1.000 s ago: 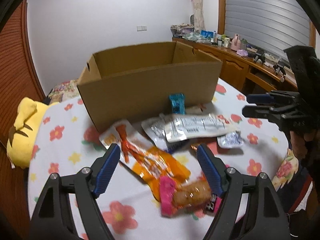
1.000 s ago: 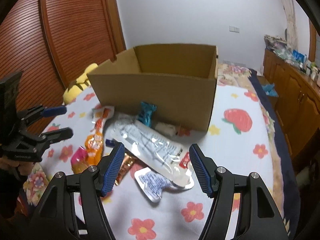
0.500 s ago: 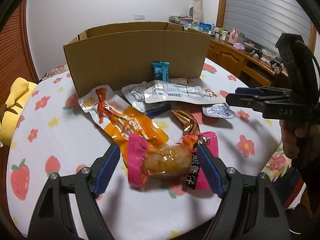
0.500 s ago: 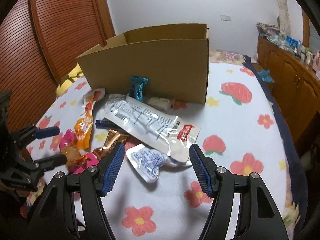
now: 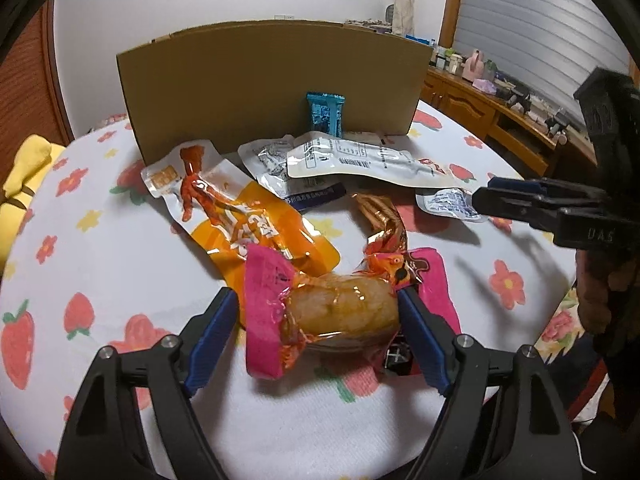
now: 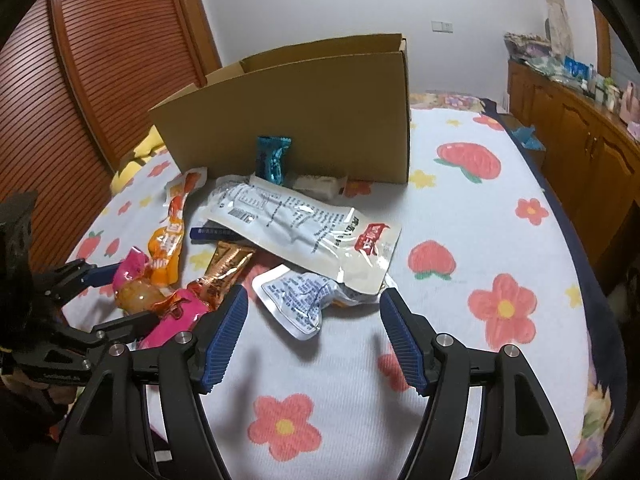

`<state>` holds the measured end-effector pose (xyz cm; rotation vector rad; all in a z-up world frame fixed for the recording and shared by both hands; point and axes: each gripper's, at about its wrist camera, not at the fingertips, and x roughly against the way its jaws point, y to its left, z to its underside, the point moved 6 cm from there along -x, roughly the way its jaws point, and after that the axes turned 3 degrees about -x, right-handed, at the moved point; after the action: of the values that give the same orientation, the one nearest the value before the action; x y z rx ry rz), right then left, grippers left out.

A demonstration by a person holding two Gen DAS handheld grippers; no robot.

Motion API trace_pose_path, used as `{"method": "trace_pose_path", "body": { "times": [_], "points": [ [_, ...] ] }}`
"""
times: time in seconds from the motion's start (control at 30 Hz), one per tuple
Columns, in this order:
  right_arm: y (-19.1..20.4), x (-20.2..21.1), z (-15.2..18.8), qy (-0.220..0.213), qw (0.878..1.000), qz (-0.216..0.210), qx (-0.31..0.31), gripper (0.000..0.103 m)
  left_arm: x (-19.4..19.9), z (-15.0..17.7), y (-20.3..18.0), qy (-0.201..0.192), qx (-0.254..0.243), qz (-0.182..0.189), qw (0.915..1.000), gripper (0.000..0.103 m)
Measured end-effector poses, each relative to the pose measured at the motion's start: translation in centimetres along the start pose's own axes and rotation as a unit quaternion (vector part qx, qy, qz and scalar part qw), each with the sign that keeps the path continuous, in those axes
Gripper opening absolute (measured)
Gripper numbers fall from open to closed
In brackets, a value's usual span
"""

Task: Organize snacks
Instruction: 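Grasp the pink sausage snack with left tool while right tool grasps the white-blue sachet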

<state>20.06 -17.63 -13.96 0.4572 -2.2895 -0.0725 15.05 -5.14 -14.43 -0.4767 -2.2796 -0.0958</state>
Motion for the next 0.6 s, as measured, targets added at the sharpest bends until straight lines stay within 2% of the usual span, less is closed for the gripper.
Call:
{"method": "trace_pose_path", "body": {
  "times": [0.43, 0.6],
  "points": [
    [-0.9, -1.7, 0.7, 0.016, 0.999, -0.007, -0.046, 0.072, -0.6, 0.2, -0.3, -0.007, 0.001, 0.010, 0.9999, 0.086],
    [-0.8, -2.5, 0.1, 0.012, 0.999, -0.002, -0.052, 0.074, -0.4, 0.1, -0.6, -0.012, 0.004, 0.023, 0.9996, 0.069]
  ]
}}
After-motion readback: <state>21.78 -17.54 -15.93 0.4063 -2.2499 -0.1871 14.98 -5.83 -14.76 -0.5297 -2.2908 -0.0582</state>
